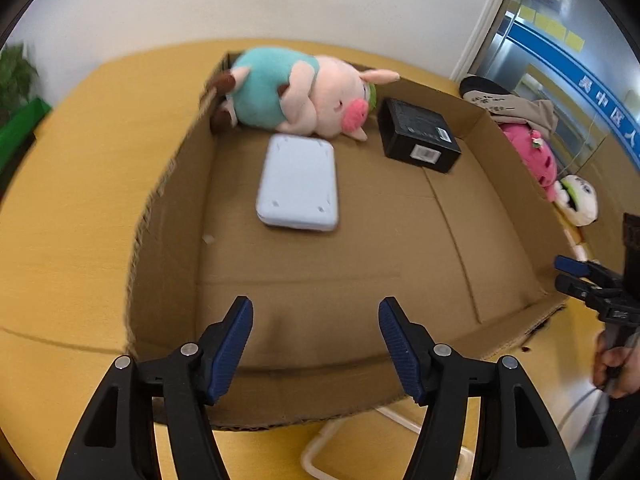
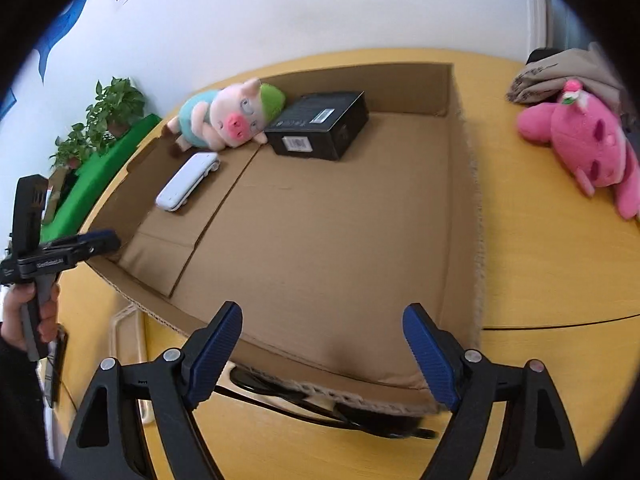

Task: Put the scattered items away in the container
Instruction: 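Move both tools to the clear phone case and close both grippers on its rim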

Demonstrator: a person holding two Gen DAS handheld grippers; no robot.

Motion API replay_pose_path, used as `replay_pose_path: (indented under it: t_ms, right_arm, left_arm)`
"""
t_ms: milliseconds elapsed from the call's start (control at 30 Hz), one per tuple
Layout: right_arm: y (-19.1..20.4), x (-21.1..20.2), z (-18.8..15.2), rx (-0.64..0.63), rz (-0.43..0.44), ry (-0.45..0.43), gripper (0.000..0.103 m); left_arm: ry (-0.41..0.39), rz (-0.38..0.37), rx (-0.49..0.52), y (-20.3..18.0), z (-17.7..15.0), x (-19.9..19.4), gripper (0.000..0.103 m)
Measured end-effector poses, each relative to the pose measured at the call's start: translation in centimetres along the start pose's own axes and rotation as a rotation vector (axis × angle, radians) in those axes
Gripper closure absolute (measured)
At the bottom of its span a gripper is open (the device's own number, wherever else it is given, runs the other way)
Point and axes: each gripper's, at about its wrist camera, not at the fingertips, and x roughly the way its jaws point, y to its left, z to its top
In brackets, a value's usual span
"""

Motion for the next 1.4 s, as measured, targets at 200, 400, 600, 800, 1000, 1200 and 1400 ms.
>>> replay_pose_path:
  t_ms: [200,400,600,800,1000,1200,1400]
  right_arm:
    - [0.4,-0.1,-0.3,-0.025,-0.033,0.003,0.020]
    - [1.2,-3.5,0.1,-0.060,-0.005,-0.108,0.018]
    - [3.9,-5.6,-0.2,-0.158,-0.011,-0.170,0.017]
    - [5.2,-5.8,-1.0,-0.175,0.019,-0.190,0.018]
    - [5.1,-5.6,-1.6,-0.165,0.009,-0.178,0.070]
    - [4.2,-5.9,-2.2,-0.131,0.044,-0.170,0.090]
    - [4.4,-6.8,-2.6,-0.126,0.080,-0.195,0.014]
  left_arm:
    - [-0.011,-0.004,-0.009,-0.4,-1.9,-0.6,0.035]
    - [-0.056,0.020,-0.006,-1.1,-2.2,-2.1,0.035]
    - [-0.171,0.027,0.012,-2.7,-2.2,-5.3,0.026]
    - [-0.240,0.052,0.035,-4.4,-2.6,-7.4,0.019]
    - [-0.258,0.040,0.011,-4.6,-3.6,-7.9,0.025]
    - [-0.192,0.031,-0.008,-4.7,-4.6,-6.8,0.089]
    - [-0.233,0.036,-0.013,-5.2,-5.5,-7.5,0.024]
